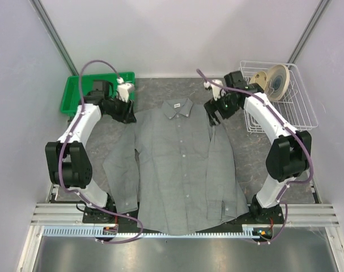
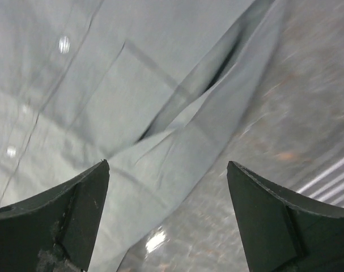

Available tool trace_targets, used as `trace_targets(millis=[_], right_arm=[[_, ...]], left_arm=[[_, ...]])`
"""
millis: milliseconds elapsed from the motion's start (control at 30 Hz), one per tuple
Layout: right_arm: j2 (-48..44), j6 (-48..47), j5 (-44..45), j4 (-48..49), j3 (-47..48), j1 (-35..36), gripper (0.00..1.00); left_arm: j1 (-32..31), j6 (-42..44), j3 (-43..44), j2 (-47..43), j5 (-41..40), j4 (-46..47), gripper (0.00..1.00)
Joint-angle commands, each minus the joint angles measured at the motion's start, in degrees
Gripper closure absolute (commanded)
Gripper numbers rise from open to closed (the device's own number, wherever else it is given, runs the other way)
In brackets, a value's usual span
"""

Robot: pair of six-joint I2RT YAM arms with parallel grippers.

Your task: Pin the brooch onto the clothing

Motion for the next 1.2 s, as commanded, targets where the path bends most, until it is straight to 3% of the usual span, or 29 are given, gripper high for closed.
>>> trace_targets(millis=[0,133,333,733,867,1000,1167], right_arm=[[-1.63,-4.02,-4.49,-5.45,-10.05,1.21,0.09],[1.26,-2.44,-4.93,-0.19,-14.80,2.88,0.11],[6.36,-1.65,-4.23,5.35,-17.88,3.32,0.12],[16.48,0.19,0.35,9.50,-7.96,3.23,0.13],[14.38,0.81,-0.36,7.92,-8.04,3.32,0.13],[6.32,-1.11,-1.93,2.40,-8.65,3.32,0.13],[-5.12,-8.49,-6.06,-6.66,-12.86,5.86,0.14]], left_arm=[[-5.80,4.99,-7.55,-2.47,4.50,-3.63,0.48],[-10.99,2.71,-11.34,0.15,4.06,-2.48,0.49],[-11.00,-0.19,-9.85,8.67,-0.41,-1.17,0.53],[-7.13,0.51,3.24,20.72,-10.88,-0.90,0.59],[-6.60,0.60,7.37,23.54,-11.85,-0.90,0.60],[-6.60,-0.10,10.01,23.11,-10.19,-1.51,0.58],[-7.22,-2.04,8.70,18.89,-5.53,-2.92,0.44]])
